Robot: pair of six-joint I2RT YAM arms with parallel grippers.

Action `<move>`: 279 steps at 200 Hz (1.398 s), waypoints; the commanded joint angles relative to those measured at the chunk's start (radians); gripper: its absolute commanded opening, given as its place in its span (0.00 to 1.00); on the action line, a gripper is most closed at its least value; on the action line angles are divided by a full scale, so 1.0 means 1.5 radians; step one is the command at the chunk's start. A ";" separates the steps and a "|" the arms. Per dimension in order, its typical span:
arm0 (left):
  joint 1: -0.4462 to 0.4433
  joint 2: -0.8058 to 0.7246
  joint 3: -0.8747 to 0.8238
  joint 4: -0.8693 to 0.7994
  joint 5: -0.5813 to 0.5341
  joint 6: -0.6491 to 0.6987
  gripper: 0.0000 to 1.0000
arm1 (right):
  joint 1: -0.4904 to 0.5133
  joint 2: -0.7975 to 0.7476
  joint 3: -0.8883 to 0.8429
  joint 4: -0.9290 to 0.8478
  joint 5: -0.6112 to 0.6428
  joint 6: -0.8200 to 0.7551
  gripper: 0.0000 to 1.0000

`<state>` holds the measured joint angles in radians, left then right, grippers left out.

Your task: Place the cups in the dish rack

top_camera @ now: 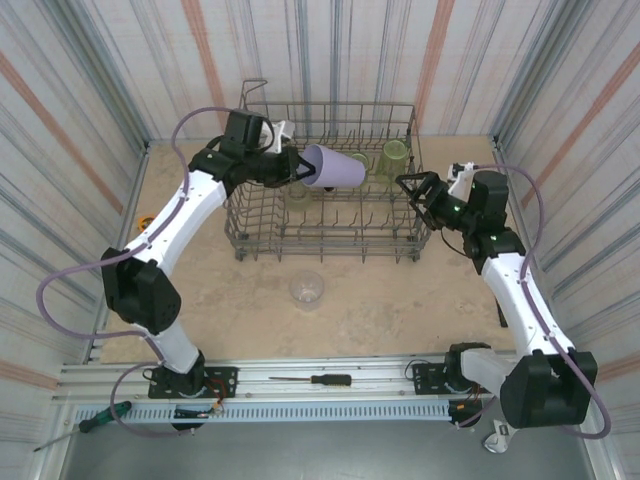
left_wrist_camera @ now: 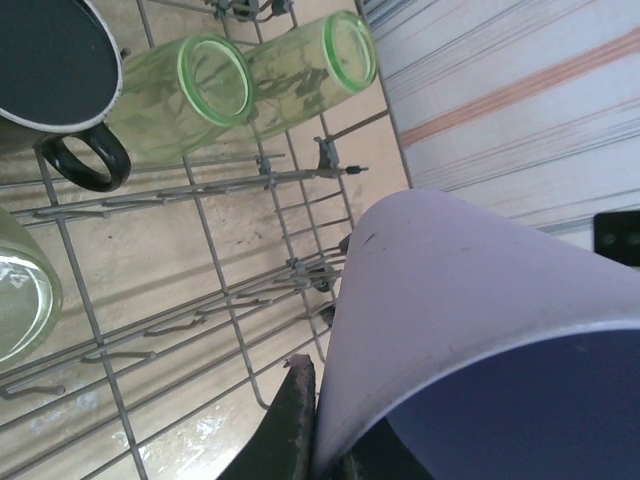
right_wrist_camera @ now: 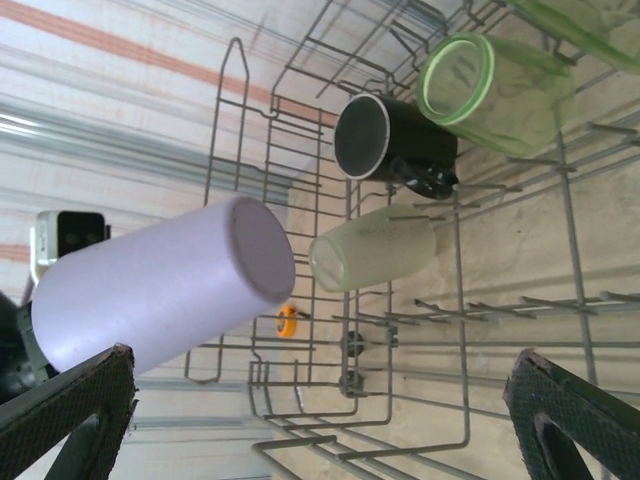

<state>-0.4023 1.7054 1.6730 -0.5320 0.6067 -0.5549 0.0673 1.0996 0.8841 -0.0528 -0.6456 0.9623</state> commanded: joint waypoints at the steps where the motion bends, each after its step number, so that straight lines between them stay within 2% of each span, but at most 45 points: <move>1: 0.020 0.017 -0.002 0.052 0.105 -0.042 0.00 | 0.016 0.020 0.003 0.066 -0.005 0.026 0.99; 61: 0.053 0.055 -0.001 0.092 0.195 -0.077 0.00 | 0.060 0.079 0.018 0.146 -0.023 0.033 0.99; 116: 0.073 0.054 -0.068 0.168 0.241 -0.098 0.00 | 0.101 0.153 0.057 0.211 -0.049 0.047 0.99; 138: 0.084 0.051 -0.098 0.228 0.279 -0.129 0.00 | 0.112 0.160 0.061 0.253 -0.045 0.060 0.99; 169: 0.093 0.046 -0.111 0.248 0.299 -0.129 0.00 | 0.130 0.177 0.070 0.281 -0.034 0.062 0.99; 215: 0.093 0.052 -0.161 0.397 0.344 -0.201 0.00 | 0.161 0.240 0.103 0.339 -0.030 0.102 0.99; 279: 0.094 0.052 -0.177 0.487 0.375 -0.227 0.00 | 0.198 0.304 0.149 0.411 -0.029 0.119 0.99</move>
<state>-0.2672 1.7863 1.4220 0.0887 1.1114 -0.8623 0.3481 1.5314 1.0760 0.4652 -0.6853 1.1011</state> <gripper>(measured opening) 0.082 0.987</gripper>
